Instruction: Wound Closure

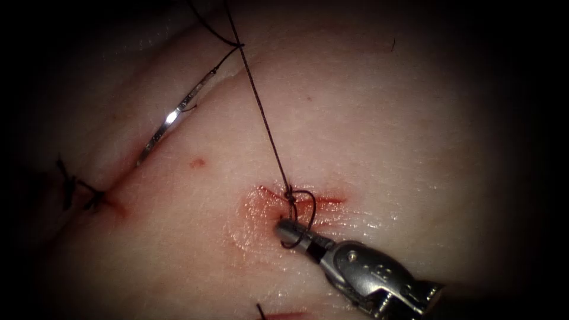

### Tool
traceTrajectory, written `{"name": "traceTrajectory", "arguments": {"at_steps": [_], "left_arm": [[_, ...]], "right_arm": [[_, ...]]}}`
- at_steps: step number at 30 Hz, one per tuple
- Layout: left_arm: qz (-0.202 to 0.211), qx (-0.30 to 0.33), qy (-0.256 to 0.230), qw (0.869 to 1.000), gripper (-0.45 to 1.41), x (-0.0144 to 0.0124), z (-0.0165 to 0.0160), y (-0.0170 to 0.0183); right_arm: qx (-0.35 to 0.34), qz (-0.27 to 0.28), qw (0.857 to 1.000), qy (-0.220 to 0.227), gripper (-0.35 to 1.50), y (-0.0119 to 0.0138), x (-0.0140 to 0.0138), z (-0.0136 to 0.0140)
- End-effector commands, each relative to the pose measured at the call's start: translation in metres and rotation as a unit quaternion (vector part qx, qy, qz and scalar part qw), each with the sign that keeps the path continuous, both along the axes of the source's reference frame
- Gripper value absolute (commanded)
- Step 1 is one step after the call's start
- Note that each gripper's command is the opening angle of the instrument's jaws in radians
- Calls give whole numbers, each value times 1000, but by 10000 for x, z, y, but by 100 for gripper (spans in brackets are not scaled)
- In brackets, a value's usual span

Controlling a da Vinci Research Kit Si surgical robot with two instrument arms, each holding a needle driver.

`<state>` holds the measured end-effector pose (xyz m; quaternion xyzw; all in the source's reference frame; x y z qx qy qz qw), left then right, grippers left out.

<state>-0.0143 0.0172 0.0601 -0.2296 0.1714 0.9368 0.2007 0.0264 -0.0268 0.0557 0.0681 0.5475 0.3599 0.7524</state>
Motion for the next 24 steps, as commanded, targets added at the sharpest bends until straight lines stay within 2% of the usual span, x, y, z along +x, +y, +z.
{"name": "traceTrajectory", "arguments": {"at_steps": [1, 10, 13, 15, 18, 19, 22, 24], "left_arm": [[-3, -4, -2, 1000, -45, -3, 3, 8], [-21, -13, -7, 1000, -45, 16, -1, 49], [-26, -16, -9, 999, -45, 21, -1, 61], [-40, -25, -14, 999, -45, 24, 0, 83], [-45, -30, -15, 998, -45, 23, 5, 100], [-44, -32, -13, 998, -45, 22, 9, 106], [-45, -34, -13, 998, -45, 21, 15, 113], [-46, -35, -13, 998, -45, 21, 17, 118]], "right_arm": [[0, -2, 1000, 2, -35, -2, 7, 1], [-14, -31, 999, -2, -35, -7, 0, -6], [-35, -42, 998, -3, -35, -7, 2, -9], [-76, -60, 995, -11, -35, -4, 6, -12], [-151, -91, 984, -30, -35, -1, 8, -13], [-186, -108, 976, -35, -35, -2, 7, -13], [-234, -131, 963, -40, -35, -3, 8, -13], [-241, -134, 960, -41, -35, -3, 8, -15]]}}
